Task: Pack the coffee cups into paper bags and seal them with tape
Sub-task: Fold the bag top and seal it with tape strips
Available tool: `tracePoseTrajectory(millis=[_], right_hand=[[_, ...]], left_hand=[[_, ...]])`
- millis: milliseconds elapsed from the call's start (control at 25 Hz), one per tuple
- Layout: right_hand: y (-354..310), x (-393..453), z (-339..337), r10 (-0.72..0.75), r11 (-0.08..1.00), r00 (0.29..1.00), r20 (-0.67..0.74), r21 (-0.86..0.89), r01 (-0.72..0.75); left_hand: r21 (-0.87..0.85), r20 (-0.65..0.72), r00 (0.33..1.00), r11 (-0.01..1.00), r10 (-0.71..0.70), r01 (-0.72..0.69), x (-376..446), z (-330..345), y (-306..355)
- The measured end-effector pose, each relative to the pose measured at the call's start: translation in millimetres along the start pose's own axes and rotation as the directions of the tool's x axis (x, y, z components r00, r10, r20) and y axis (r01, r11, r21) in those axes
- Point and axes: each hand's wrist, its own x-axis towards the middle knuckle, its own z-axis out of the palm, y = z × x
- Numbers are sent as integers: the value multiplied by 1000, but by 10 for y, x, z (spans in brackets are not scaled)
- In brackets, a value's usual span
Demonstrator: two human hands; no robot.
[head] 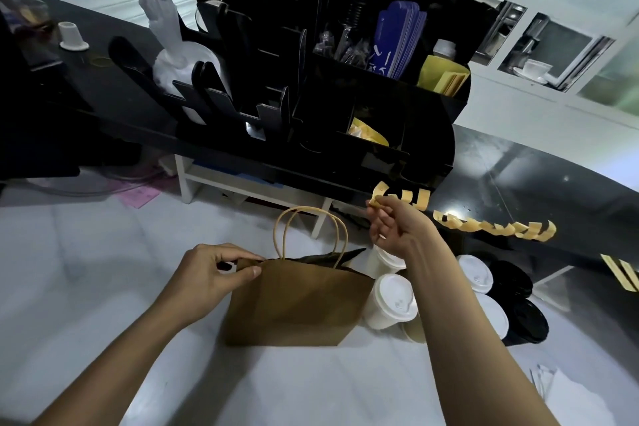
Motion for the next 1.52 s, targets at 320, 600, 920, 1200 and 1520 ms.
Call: tracePoseTrajectory(millis=[320, 600, 920, 1200, 1520], right_hand=[[281, -455, -126, -202, 967, 975, 92, -141, 214], [632, -945, -132, -222, 895, 944, 242, -333, 296], [1006, -1002, 90, -202, 829, 929, 311, -450, 332], [1281, -1009, 577, -199, 845, 956, 216, -456, 280], [1332, -975, 734, -173, 865, 976, 134, -453, 215]], left_hand=[[25, -45, 999, 1000, -3, 4, -46, 47, 58], [34, -75, 997, 999, -20, 23, -74, 67, 32], [79, -33, 998, 996, 54, -51, -117, 62, 19], [124, -74, 982, 979, 172, -163, -177, 13, 12], [38, -161, 974, 988, 157, -153, -203, 27, 23]])
